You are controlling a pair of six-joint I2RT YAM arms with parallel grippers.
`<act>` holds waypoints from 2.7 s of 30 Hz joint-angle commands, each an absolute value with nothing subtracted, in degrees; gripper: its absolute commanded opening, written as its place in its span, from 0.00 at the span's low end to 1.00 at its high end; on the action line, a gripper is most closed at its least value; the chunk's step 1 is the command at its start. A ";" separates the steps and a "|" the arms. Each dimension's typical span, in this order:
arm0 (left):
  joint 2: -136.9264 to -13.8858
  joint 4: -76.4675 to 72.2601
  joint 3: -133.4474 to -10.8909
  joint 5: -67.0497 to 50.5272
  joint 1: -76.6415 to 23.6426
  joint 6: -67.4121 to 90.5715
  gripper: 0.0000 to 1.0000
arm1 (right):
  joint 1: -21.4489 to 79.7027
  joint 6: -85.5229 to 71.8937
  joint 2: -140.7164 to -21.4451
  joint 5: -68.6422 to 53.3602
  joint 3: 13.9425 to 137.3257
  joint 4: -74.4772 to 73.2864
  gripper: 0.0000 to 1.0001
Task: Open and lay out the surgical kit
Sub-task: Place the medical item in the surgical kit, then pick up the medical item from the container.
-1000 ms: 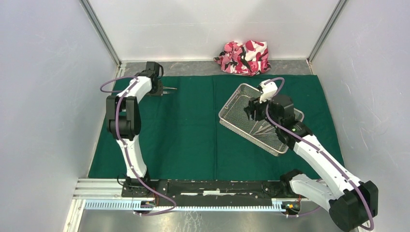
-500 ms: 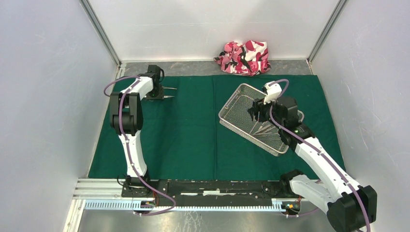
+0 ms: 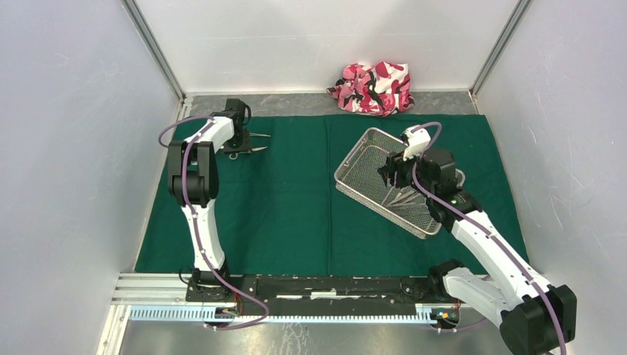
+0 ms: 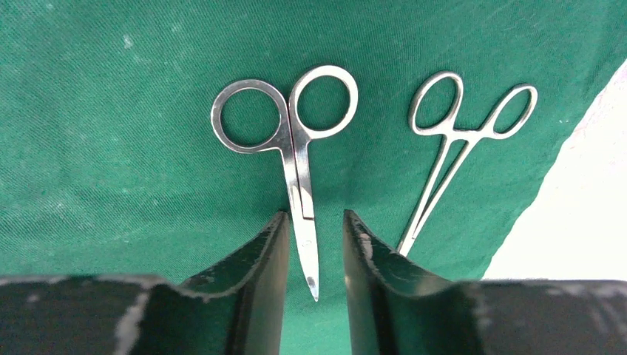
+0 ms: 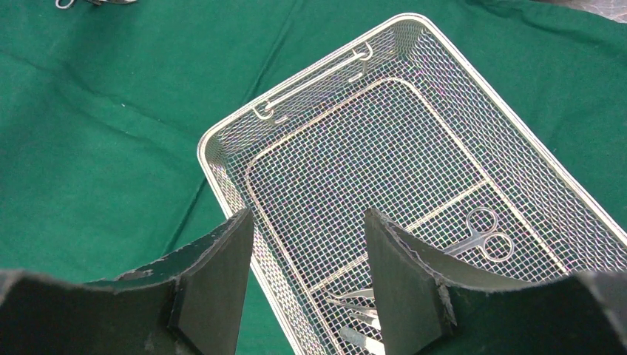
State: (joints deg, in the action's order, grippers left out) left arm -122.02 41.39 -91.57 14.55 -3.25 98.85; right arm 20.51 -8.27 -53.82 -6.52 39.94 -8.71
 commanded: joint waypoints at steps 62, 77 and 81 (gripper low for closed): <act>-71.99 2.99 -61.62 -18.67 -12.30 29.68 0.80 | 6.69 -51.91 -108.01 7.67 61.08 -38.32 0.27; -73.34 2.59 -60.51 -18.43 -12.30 27.80 0.81 | 6.75 -44.22 -95.30 6.80 59.16 -29.49 0.00; -74.65 0.60 -59.82 -22.75 -12.33 29.25 0.82 | 6.77 -32.60 -89.45 4.12 54.09 -18.81 0.00</act>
